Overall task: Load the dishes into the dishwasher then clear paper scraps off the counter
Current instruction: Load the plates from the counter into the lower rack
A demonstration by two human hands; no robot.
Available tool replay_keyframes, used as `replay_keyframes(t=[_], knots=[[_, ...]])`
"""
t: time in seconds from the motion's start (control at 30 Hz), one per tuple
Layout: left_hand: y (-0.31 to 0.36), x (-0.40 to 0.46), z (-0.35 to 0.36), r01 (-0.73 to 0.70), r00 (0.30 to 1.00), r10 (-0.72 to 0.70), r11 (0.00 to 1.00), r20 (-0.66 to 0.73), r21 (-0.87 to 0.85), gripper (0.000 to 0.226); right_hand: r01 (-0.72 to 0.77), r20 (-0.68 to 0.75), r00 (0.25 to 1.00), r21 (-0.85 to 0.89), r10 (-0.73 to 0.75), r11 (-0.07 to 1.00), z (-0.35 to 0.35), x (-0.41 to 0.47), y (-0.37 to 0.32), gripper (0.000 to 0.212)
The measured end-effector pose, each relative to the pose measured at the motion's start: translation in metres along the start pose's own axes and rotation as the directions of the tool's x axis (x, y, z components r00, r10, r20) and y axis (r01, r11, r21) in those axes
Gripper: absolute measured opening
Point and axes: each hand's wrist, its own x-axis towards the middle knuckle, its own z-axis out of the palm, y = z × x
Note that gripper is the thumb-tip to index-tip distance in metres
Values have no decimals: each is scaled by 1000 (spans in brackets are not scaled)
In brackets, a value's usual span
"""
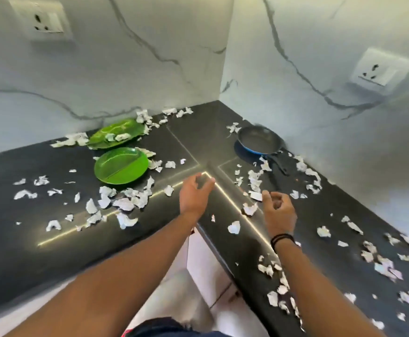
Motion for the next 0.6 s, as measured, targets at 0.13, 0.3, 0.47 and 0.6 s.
replay_keyframes(t=[0.13, 0.3, 0.47, 0.6], knots=[[-16, 43, -67, 96, 972, -103, 994, -210, -44, 50, 82, 199, 976, 24, -85, 996, 90, 0, -38, 31], [-34, 86, -142, 211, 917, -194, 978, -348, 9, 48, 210, 457, 872, -27, -174, 977, 182, -4, -79, 34], [-50, 116, -203, 287, 848, -217, 955, -483, 75, 46, 276, 633, 757, -89, -159, 957, 259, -4, -112, 33], [-75, 132, -228, 358, 832, -268, 928, -485, 101, 62, 349, 721, 682, -169, -126, 922, 304, -6, -119, 39]])
